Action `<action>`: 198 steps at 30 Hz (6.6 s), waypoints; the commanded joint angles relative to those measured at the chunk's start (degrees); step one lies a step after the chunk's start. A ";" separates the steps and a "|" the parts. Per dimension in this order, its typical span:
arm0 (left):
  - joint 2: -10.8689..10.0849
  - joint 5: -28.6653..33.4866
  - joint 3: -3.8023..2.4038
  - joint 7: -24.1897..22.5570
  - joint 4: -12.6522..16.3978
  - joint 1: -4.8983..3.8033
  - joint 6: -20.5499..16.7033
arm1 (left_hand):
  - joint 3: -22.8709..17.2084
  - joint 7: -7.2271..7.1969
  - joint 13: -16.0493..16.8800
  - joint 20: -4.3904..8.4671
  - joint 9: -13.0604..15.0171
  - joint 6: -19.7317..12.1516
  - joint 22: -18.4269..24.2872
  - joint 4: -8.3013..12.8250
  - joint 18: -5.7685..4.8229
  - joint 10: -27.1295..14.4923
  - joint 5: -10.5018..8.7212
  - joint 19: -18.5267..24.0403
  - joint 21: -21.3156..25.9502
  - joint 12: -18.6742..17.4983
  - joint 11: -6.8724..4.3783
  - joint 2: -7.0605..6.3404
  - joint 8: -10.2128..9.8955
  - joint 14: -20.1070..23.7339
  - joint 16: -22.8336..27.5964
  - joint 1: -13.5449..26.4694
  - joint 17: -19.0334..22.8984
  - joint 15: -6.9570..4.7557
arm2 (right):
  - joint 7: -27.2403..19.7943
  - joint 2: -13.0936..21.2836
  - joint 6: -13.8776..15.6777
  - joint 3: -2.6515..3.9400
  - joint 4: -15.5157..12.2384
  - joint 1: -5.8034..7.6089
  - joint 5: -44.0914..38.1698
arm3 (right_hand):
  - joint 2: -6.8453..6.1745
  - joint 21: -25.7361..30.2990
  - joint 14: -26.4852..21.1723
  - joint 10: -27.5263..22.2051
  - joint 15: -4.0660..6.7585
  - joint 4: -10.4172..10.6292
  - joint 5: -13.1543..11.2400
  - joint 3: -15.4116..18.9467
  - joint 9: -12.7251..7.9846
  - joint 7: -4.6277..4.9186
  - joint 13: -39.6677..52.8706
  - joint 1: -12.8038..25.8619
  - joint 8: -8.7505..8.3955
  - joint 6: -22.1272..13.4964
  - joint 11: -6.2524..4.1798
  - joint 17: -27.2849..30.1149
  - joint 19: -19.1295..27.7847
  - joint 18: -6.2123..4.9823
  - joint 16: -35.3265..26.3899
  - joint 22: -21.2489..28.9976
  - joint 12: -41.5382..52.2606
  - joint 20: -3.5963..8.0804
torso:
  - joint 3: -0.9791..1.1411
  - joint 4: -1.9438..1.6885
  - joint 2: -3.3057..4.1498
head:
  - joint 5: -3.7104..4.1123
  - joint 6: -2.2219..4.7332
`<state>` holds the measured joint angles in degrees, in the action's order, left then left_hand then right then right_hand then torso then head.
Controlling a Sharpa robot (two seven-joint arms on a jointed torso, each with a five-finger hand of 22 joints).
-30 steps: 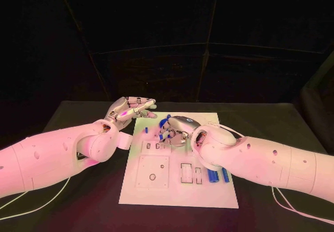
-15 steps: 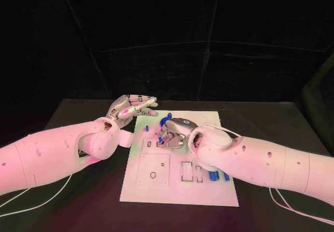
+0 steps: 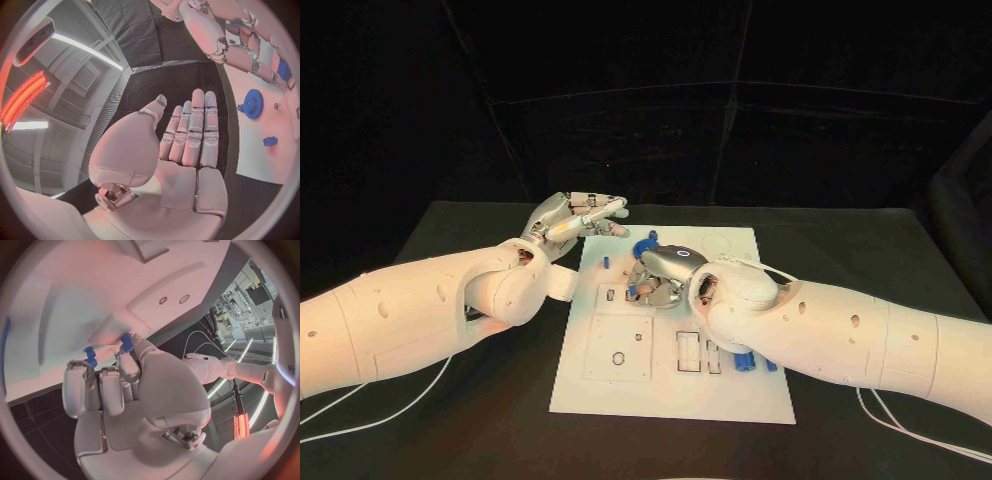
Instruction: Assemble the parts on the task board
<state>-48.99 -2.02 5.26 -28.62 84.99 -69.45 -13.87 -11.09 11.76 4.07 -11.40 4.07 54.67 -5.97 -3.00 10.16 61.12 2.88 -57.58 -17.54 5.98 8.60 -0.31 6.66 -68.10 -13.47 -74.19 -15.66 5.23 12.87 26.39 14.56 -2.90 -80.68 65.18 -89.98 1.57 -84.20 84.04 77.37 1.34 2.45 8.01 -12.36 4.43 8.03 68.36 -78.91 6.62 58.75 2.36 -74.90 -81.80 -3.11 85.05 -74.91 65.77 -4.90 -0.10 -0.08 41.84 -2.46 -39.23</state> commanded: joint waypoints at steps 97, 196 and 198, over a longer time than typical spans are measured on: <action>-1.44 -35.70 -0.08 40.02 -0.91 -2.37 13.98 | 10.95 -4.77 27.16 7.32 5.70 2.42 -42.04 -7.57 -3.61 5.49 -0.25 -21.44 -45.17 32.76 -6.27 2.88 8.75 -20.58 -73.86 11.58 -71.09 -6.65 | -21.26 23.79 2.00 1.75 -13.87 7.20 27.97 | -3.84 2.12 5.96 -3.77 -3.16 5.23 2.42 8.86 0.03 1.67 -4.60 -0.68 -1.06 -4.69 2.54 -15.10 2.35 -0.58 4.95 1.82 -5.28 -3.00 | 0.35 0.72 -2.06 | -0.77 -0.34; 18.70 -58.16 4.33 54.81 -14.83 -8.70 33.07 | 21.92 -8.00 57.34 9.12 26.74 -5.00 -65.37 -5.35 -6.47 10.52 -0.18 -24.70 -61.89 61.58 -8.91 10.10 30.30 -21.90 -76.53 4.52 -74.34 -9.13 | -17.93 23.03 1.86 1.74 -8.23 8.18 30.19 | -3.63 3.79 5.96 -4.11 -2.99 5.12 6.82 9.75 -0.07 1.55 -5.95 -2.41 -0.79 -4.38 2.34 -15.10 3.99 -1.16 4.95 4.73 -6.64 -2.81 | 0.74 0.71 -2.83 | -1.59 -3.23; 18.73 -58.12 4.33 54.79 -14.83 -8.70 32.91 | 21.15 -8.05 57.30 9.16 26.94 -5.15 -65.28 -4.26 -6.44 10.47 -0.18 -24.62 -61.82 61.48 -8.94 10.45 30.30 -21.90 -76.53 3.40 -74.34 -9.16 | -17.90 22.98 1.81 1.74 -8.15 8.18 30.19 | -3.62 3.78 5.96 -4.11 -2.99 5.11 6.92 9.74 -0.07 1.55 -5.95 -2.44 -0.79 -4.38 2.34 -15.10 3.98 -1.16 4.95 4.72 -6.64 -2.81 | 0.74 0.71 -2.83 | -1.58 -3.25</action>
<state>-30.34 -60.06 9.61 25.86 70.07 -78.03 19.34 10.18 3.76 61.33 -2.42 30.96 49.93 -71.29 -7.62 4.39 71.76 2.87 -82.32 -79.22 67.66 -0.20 10.10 36.67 -83.95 -89.82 -70.43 -74.91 -3.48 -4.93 49.44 16.68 -1.19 -88.81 73.24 -59.95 -2.02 -80.65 84.03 73.79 -1.54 7.55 14.75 -3.00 4.41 9.45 62.48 -80.75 5.54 54.20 4.71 -74.93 -78.11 -3.09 89.84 -70.23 59.38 -7.77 0.64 0.60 39.00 -4.08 -42.46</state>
